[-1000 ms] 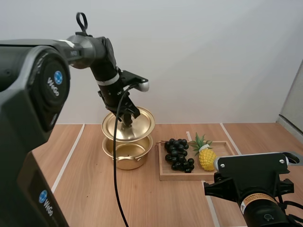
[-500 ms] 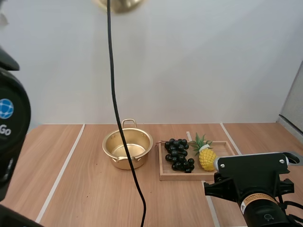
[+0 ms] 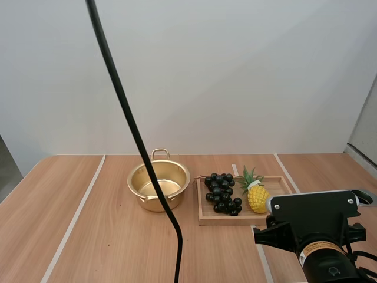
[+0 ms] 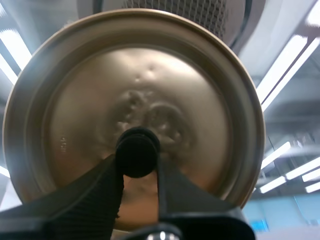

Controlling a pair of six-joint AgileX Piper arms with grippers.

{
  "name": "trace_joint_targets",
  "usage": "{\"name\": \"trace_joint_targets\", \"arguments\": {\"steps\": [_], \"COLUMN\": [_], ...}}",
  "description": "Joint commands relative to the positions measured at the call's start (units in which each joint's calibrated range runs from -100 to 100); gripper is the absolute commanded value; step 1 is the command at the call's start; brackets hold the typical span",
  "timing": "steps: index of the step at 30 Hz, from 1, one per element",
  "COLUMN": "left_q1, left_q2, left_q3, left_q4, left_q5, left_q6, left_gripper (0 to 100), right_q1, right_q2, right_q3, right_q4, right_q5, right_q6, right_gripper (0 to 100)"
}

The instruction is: Open the pot, put the pineapple inside, and close it

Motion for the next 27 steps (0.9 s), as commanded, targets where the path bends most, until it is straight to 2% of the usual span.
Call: {"name": "trace_joint_targets", "arguments": {"steps": [1,3,8,15,21,27], "left_q1": [-0.19,-0.19,-0.19,-0.19,-0.19,-0.19], "left_q2": [-1.9,-2.2,-2.3,-2.3,-2.6,-2.6], "left_q3": [-0.5,-0.5,-0.5,-0.5,-0.5,-0.5], "left_q4": [-0.5,-0.2,-0.2,-0.2,-0.2,-0.2], "left_q5": [-14.6,-19.3,-12.7,-11.3,-12.0,-12.0], "left_q6": [-0.8,0.0,2.0,2.7,3.7,3.7], "left_gripper": [0,0,0,0,0,0], "right_q1": [-0.2,-0.2,-0.2,-0.2,-0.2,-0.2], "right_q2": [-0.3,-0.3,-0.3,-0.3,-0.3,-0.3], "right_q3": [0.0,0.0,0.0,0.0,0.0,-8.6], "right_q4": [-0.4,-0.4,-0.6,-8.7,-10.0,-9.8], "right_q5": [-0.4,-0.6,-2.3,-8.9,-10.7,-16.4], "right_q6": [-0.1,-0.1,-0.1,-0.1,1.9,2.4], "right_gripper": [100,100,100,100,100,100]}}
